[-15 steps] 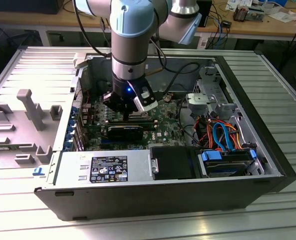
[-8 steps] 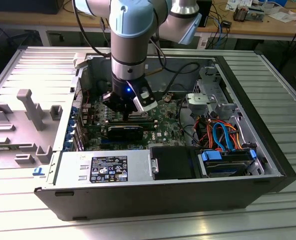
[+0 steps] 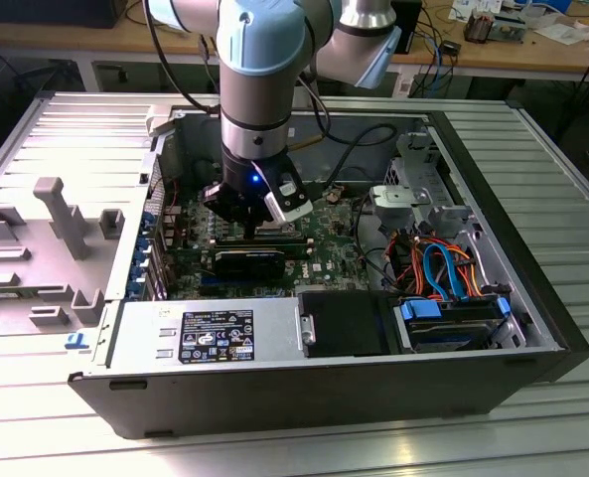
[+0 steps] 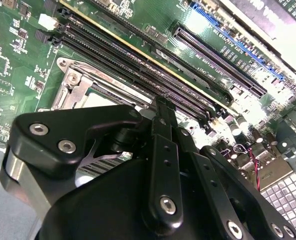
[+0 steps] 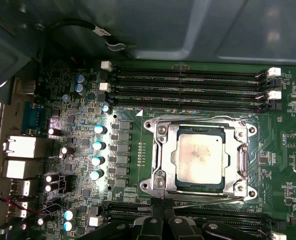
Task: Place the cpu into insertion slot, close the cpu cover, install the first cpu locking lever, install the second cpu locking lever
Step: 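Install the second cpu locking lever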
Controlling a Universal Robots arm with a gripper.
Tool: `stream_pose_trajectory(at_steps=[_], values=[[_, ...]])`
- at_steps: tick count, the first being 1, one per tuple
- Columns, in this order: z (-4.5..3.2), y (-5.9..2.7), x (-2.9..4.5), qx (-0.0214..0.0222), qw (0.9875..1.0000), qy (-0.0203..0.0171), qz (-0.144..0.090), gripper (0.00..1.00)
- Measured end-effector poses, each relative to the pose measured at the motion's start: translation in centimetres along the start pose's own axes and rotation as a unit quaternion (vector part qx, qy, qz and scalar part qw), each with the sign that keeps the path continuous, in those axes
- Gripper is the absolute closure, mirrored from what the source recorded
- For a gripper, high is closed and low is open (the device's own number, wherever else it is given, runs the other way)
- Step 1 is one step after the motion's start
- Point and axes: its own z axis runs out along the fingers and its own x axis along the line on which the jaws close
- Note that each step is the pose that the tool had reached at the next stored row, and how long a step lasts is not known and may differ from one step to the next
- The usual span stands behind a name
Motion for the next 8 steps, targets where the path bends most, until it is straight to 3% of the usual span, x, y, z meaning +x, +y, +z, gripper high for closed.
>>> stream_pose_trajectory(at_steps=[8], values=[[0.0, 0.0, 0.03, 0.0, 1.0, 0.0, 0.0, 0.89]])
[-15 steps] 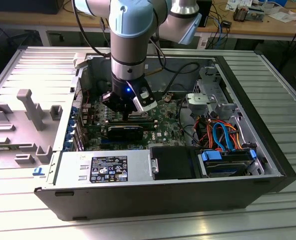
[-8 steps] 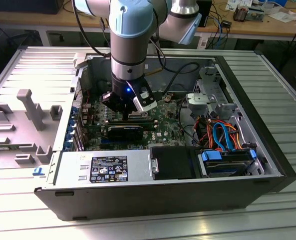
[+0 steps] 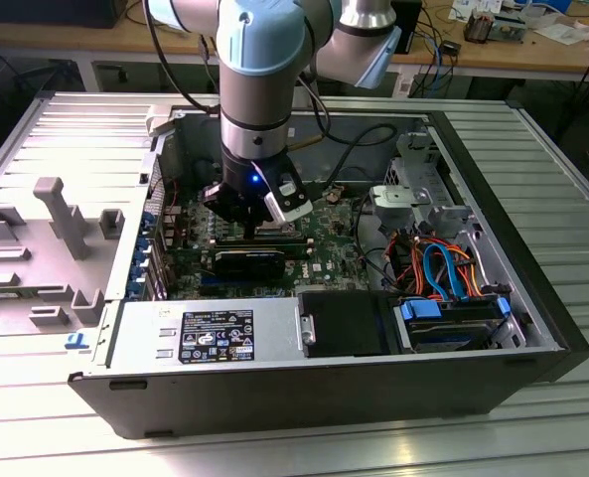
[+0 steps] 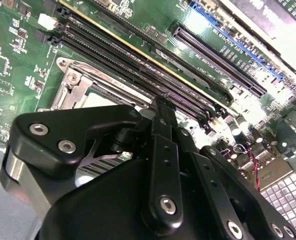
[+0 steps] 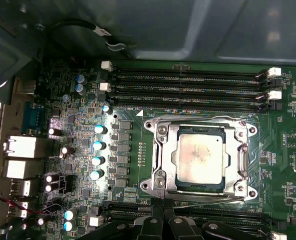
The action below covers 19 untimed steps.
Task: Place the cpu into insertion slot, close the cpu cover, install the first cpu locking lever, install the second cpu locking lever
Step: 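Install the second cpu locking lever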
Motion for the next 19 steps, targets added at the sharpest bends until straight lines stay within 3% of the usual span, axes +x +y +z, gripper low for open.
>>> stream_pose_trajectory(at_steps=[5, 8, 11, 19], values=[[0.05, 0.0, 0.1, -0.0002, 1.0, 0.0, 0.0, 0.89], [0.33, -0.02, 0.09, -0.0045, 1.0, -0.0002, 0.0, 0.89], [0.59, -0.04, 0.09, -0.0152, 0.9999, -0.0008, -0.001, 0.89], [0.82, -0.08, 0.55, -0.0176, 0.9998, -0.0009, -0.001, 0.89]])
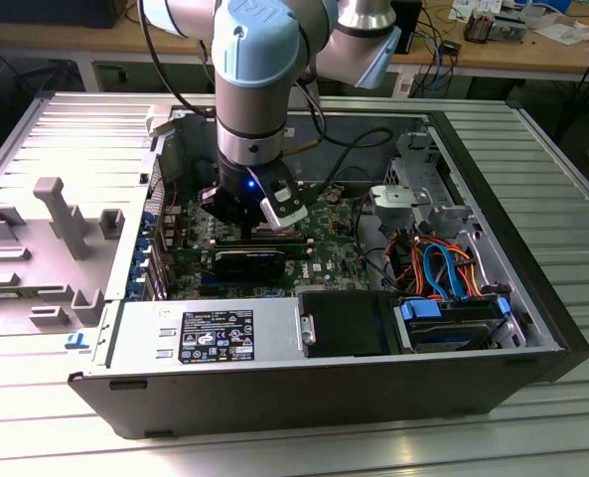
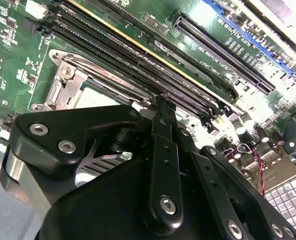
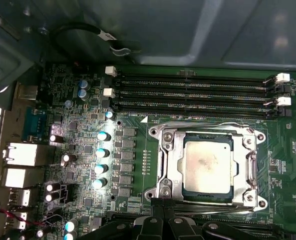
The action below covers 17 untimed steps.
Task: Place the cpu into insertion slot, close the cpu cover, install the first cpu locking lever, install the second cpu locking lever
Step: 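Install the second cpu locking lever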
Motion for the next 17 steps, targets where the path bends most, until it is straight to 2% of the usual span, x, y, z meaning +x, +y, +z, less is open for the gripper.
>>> stream_pose_trajectory(at_steps=[5, 9, 11, 17], values=[[0.16, -0.12, 0.21, -0.003, 1.0, -0.0002, 0.0, 0.89], [0.33, -0.14, 0.36, -0.0099, 1.0, -0.0004, -0.001, 0.89], [0.42, -0.15, 0.39, -0.0118, 0.9999, -0.0006, -0.001, 0.89], [0.73, -0.18, 0.4, -0.0143, 0.9999, -0.0007, -0.001, 0.89]])
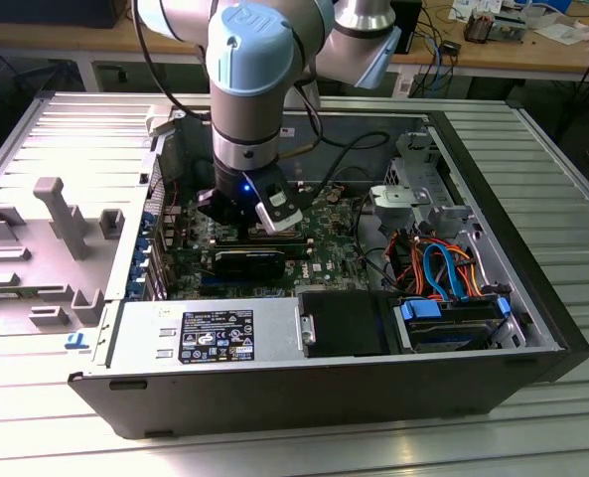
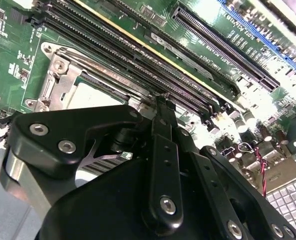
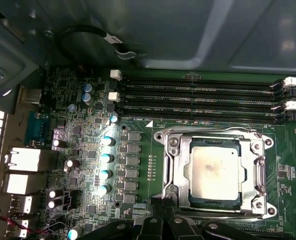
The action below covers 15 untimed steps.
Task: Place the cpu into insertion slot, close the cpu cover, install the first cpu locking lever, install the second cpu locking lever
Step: 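Install the second cpu locking lever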
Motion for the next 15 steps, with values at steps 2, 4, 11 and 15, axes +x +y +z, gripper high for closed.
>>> stream_pose_trajectory(at_steps=[2, 4, 11, 15], values=[[0.11, -0.03, 0.0, -0.0006, 1.0, 0.0001, 0.0, 0.89], [0.15, -0.04, 0.0, -0.001, 1.0, 0.0001, 0.0, 0.89], [-1.9, 0.28, 0.08, -0.0005, 1.0, -0.0001, 0.0, 0.89], [-2.48, 0.37, 0.1, -0.0005, 1.0, -0.0001, 0.0, 0.89]])
